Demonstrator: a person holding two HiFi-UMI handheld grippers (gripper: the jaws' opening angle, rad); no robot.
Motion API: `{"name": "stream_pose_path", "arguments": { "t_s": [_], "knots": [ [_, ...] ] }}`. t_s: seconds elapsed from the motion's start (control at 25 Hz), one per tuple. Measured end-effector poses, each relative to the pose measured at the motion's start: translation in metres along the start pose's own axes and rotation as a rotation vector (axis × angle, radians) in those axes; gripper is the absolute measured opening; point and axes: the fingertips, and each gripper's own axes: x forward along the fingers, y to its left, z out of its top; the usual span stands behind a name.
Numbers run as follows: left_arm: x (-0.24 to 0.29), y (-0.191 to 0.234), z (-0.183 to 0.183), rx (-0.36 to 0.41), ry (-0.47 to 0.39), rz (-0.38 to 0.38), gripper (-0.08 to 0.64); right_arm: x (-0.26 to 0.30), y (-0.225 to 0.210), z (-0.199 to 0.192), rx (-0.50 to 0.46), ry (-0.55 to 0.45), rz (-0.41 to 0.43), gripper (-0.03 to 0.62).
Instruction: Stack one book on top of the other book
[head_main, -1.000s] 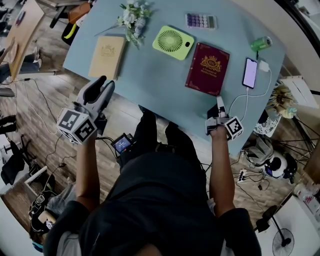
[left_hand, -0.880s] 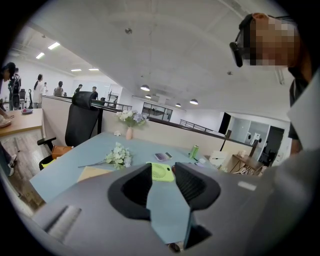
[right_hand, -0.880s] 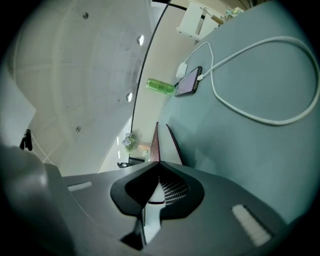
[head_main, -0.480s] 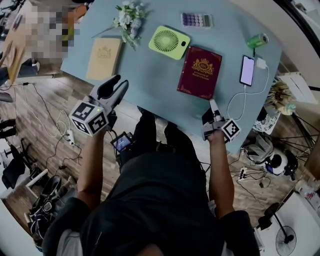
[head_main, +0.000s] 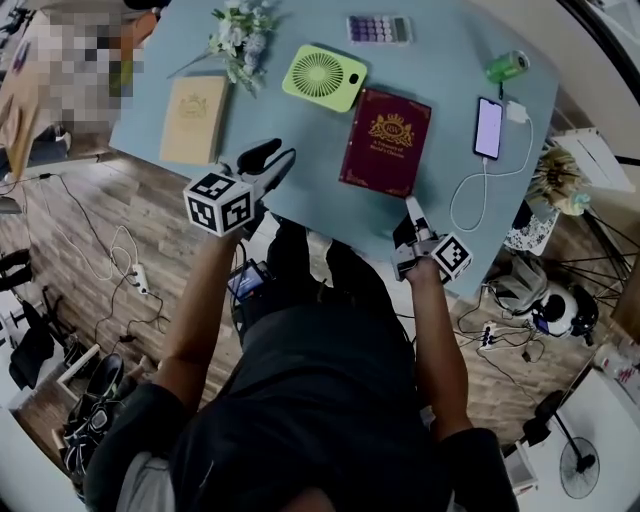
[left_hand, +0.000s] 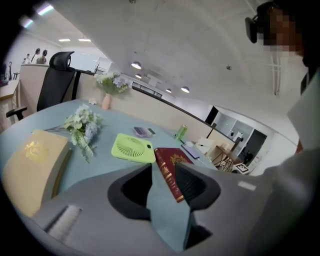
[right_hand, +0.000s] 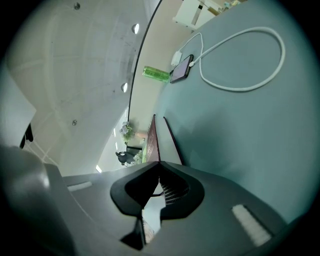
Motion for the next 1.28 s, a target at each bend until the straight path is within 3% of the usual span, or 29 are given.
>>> {"name": "stream_pose_path", "arguments": {
  "t_s": [0.12, 0.4, 0.44, 0.56, 0.88, 1.28],
  "knots": [
    [0.027, -0.001, -0.015, -0.017, 0.037, -0.026, 0.199, -0.002, -0.004, 0.001, -0.06, 0.026, -0.062, 0.009],
    [0.079, -0.013, -0.042, -0.038, 0.104, -0.088, 0.199, 0.008, 0.017, 0.004, -0.224, 0.098, 0.011, 0.018],
    [0.085, -0.015, -0.044, -0.043, 0.108, -0.097, 0.199, 0.009, 0.017, 0.007, -0.235, 0.104, 0.008, 0.05],
    [0.104, -0.019, -0.049, -0.06, 0.124, -0.124, 0.199, 0.018, 0.016, 0.016, -0.257, 0.122, -0.008, 0.094],
    [0.128, -0.026, -0.059, -0.104, 0.143, -0.17, 0.199, 0.041, 0.016, 0.031, -0.324, 0.153, -0.033, 0.094],
    [0.146, -0.039, -0.072, -0.151, 0.177, -0.231, 0.199, 0.053, 0.019, 0.027, -0.332, 0.179, -0.039, 0.091]
  ]
}}
